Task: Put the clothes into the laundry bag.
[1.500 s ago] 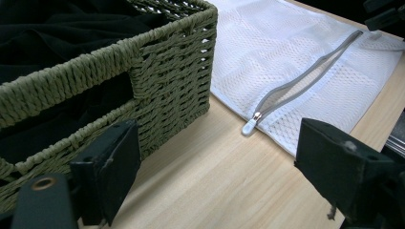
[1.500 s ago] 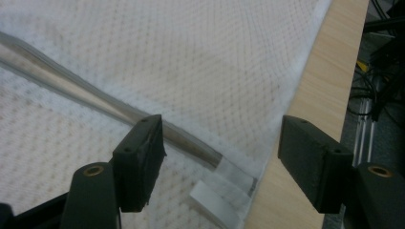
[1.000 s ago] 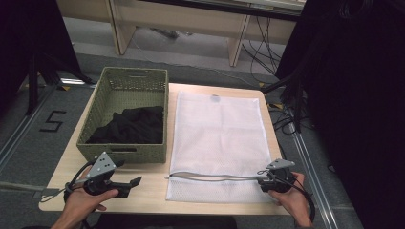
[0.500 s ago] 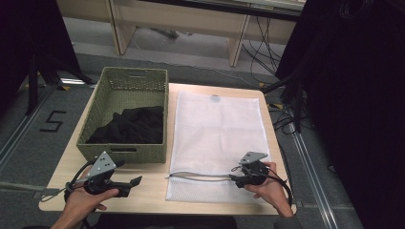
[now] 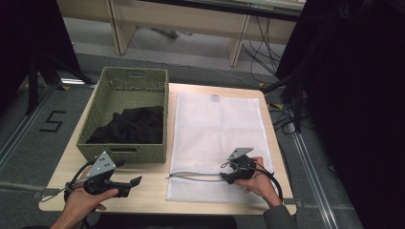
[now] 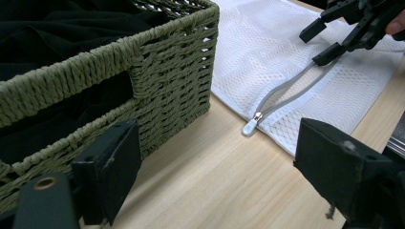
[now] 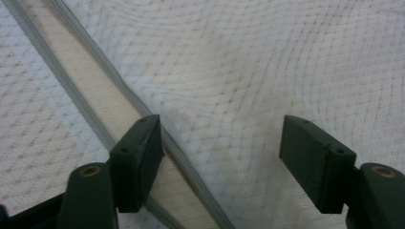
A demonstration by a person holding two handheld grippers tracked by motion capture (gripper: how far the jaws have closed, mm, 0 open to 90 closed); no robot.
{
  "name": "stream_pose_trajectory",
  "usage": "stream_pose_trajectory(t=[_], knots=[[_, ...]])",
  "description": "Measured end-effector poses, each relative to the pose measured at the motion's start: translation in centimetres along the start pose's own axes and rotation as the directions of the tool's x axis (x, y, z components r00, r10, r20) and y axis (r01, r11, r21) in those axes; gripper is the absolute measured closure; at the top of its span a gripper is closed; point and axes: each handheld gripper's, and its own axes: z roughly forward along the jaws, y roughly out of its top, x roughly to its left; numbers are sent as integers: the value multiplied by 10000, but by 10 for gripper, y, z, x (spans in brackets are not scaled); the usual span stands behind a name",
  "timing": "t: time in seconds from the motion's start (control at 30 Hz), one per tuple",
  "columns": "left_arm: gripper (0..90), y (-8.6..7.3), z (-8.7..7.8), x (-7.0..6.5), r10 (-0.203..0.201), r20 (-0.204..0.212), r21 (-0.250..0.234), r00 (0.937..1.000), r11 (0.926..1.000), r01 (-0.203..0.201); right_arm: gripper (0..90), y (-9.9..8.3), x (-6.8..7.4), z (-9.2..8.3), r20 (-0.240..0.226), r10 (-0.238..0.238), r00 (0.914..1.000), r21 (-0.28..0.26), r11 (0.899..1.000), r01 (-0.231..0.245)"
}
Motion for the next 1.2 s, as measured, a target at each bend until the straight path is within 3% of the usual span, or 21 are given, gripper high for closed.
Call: stream_pose_trajectory(t=[0.1, 0.2, 0.3, 0.33, 0.37, 0.5, 0.57, 0.63, 0.67, 0.7, 0.73, 0.87, 0.9, 0.93, 1.03, 1.13, 1.2], knots=[[159, 0, 0, 0, 108, 61, -23, 9999, 9999, -108, 474, 1, -5, 1, -422, 125, 9990, -8, 9999, -126], [160, 0, 0, 0, 112, -4, 17, 9999, 9999, -112, 636, 2, -5, 1, -670, 568, 9961, 54, 9984, -566], [162, 0, 0, 0, 144, 50, -8, 9999, 9999, -144, 782, 3, -9, -1, -996, 139, 9949, 85, 9999, -131], [162, 0, 0, 0, 153, 54, -14, 9999, 9999, -153, 833, 2, -9, 1, -929, 225, 9954, -104, 9997, -235], [162, 0, 0, 0, 164, 52, -9, 9999, 9999, -163, 866, 3, -6, 0, -901, 538, 9945, 91, 9985, -532], [163, 1, -1, 0, 191, 6, 32, 9998, 9998, -191, 883, 6, -7, -5, -511, 353, 9981, -70, 9993, -357], [164, 2, -1, 1, 139, -12, -56, 9999, 9999, -139, 885, 12, -7, -16, -90, -23, 10000, -774, 9970, 16], [164, 2, -2, 1, 144, 1, -108, 9999, 9998, -144, 885, 16, -4, -22, 123, 67, 9999, -1078, 9942, -53], [164, 3, -3, 2, 87, -67, -212, 9999, 9997, -89, 885, 24, -2, -32, 691, -387, 9969, -1480, 9878, 486], [164, 3, -3, 3, 147, -66, -250, 9999, 9996, -148, 885, 25, -2, -37, 812, -486, 9955, -1505, 9868, 604], [164, 4, -4, 3, 65, -181, -238, 9998, 9997, -69, 885, 27, -1, -41, 961, -494, 9941, -1578, 9854, 642], [170, 14, -9, 8, 413, -514, -584, 9978, 9973, -443, 885, 33, -2, -58, 1476, -348, 9884, -2363, 9692, 694], [169, 14, -9, 8, 413, -514, -584, 9978, 9973, -443, 885, 33, -2, -61, 1529, -491, 9870, -2466, 9653, 862], [166, 22, -13, 12, 452, -772, -718, 9960, 9961, -508, 885, 34, -2, -63, 1615, -299, 9864, -2595, 9631, 717], [165, 34, -15, 21, 365, -991, -721, 9944, 9964, -438, 885, 37, -1, -66, 1650, -479, 9851, -2685, 9589, 915], [167, 67, -15, 47, 12, -1385, -796, 9904, 9967, -123, 885, 39, 0, -67, 1727, -423, 9841, -2787, 9561, 900], [168, 76, -14, 52, -15, -1329, -606, 9911, 9981, -66, 885, 40, 1, -67, 1643, -393, 9856, -2783, 9568, 845]])
